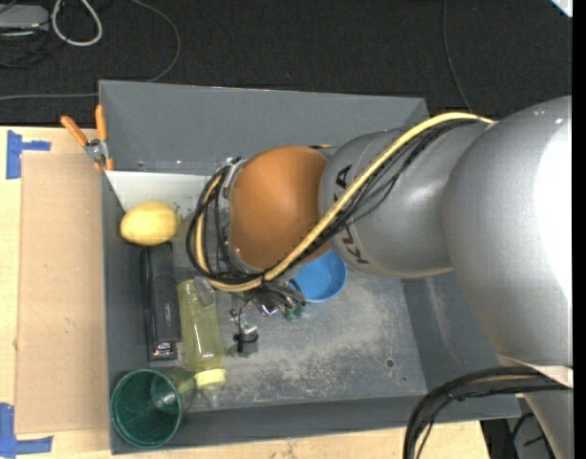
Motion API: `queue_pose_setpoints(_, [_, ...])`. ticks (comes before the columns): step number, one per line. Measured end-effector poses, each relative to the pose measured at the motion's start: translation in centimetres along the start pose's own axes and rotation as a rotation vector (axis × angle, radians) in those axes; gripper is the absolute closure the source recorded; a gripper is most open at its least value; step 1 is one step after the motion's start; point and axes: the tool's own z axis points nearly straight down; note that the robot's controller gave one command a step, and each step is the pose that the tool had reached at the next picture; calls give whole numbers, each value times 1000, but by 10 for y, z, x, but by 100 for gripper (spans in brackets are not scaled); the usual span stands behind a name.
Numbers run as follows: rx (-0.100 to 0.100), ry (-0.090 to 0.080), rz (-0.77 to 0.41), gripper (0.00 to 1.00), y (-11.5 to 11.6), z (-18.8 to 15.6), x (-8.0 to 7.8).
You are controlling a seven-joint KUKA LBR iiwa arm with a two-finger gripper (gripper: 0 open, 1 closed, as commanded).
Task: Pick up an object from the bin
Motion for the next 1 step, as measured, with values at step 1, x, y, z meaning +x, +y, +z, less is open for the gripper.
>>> queue_pose_setpoints(1, [5, -18, -418, 0, -10, 1, -29])
